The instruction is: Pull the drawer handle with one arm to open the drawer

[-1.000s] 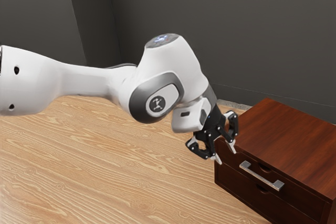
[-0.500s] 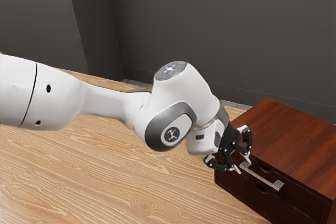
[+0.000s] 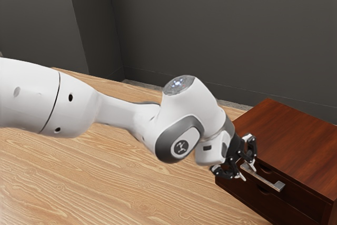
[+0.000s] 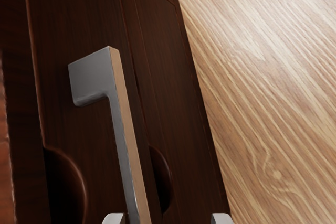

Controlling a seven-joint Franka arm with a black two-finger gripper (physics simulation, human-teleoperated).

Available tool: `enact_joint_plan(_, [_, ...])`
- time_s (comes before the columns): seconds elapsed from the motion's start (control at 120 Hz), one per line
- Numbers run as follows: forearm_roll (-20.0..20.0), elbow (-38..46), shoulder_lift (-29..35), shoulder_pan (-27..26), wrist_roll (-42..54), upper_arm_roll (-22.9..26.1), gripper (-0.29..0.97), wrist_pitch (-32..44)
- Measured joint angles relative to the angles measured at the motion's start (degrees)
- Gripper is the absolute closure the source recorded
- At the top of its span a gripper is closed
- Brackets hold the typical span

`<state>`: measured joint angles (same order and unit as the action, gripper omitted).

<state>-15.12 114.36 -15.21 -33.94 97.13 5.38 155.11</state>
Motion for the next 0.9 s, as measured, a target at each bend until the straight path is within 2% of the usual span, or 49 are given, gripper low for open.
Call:
enact_joint_plan(0.25, [0.0, -1.3, -2.4, -0.9, 0.1, 0.0, 0.54, 1.3])
enact_joint_plan(0.325, [-0.2, -1.4, -3.1, -1.2, 0.2, 0.0, 0.45, 1.8])
enact_joint_plan(0.475, [-1.2, -1.2, -3.5, -1.7, 0.2, -0.1, 0.63, 2.1])
enact_joint_plan(0.617, [-1.7, -0.3, -2.8, -3.5, 0.1, -0.2, 0.72, 2.2])
enact_joint_plan(0.9, [-1.9, 10.1, 5.8, -5.3, 0.2, -0.2, 0.79, 2.9])
